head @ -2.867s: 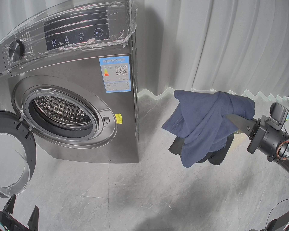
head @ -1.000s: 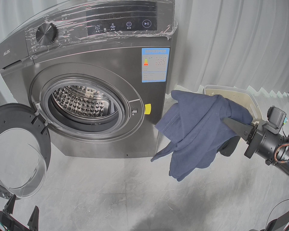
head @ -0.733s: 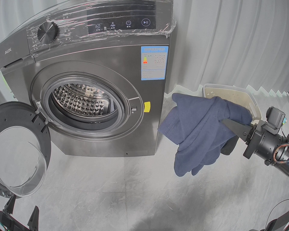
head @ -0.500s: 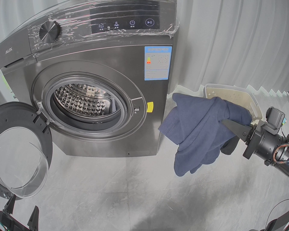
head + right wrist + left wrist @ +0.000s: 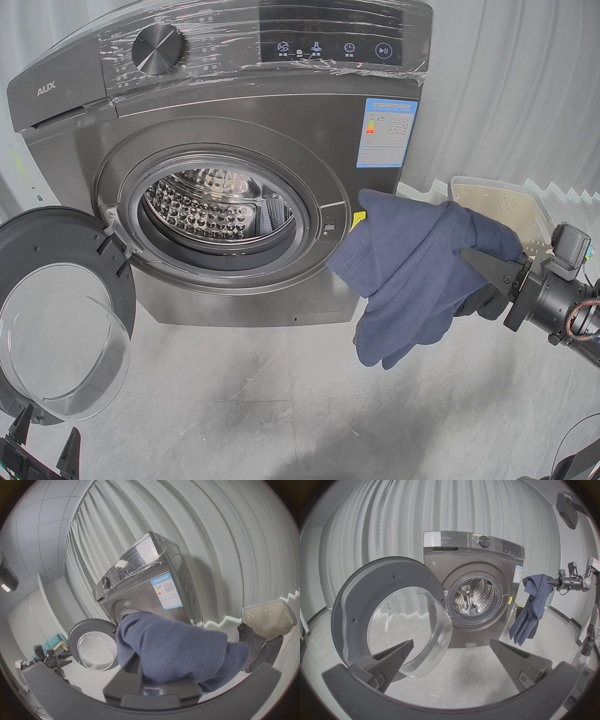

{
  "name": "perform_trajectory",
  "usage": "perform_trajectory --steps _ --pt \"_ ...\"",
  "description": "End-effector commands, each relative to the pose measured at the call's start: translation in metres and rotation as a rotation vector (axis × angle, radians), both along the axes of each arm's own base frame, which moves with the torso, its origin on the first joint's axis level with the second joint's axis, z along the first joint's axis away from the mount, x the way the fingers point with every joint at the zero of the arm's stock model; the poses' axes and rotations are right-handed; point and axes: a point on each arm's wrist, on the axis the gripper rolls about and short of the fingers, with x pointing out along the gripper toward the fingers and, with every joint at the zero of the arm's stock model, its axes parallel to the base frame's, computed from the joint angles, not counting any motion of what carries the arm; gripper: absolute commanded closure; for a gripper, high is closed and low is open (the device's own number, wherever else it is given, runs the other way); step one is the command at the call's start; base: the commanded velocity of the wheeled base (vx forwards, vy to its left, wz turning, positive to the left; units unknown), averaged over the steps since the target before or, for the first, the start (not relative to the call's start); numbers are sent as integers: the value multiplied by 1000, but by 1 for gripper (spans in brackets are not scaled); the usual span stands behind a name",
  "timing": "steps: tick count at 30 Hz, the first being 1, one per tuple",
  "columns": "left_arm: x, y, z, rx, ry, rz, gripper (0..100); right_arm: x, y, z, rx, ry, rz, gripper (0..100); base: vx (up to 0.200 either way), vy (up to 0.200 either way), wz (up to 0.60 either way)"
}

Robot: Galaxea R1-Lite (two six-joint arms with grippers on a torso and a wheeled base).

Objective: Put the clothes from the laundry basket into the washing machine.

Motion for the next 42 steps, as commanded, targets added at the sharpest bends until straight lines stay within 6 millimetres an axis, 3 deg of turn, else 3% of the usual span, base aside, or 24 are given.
perform_trajectory --steps 1,17,29,42 --pt "0 0 -5 0 -1 0 0 0 0 -2 -5 6 2 100 -200 0 0" --pt "0 0 -5 0 -2 0 0 0 0 -8 -25 19 0 100 -13 0 0" --pt "0 0 -5 0 -1 0 0 6 6 -14 -45 32 14 100 0 200 0" --pt "0 0 -5 0 -1 1 0 1 11 -13 -40 32 68 100 0 0 0"
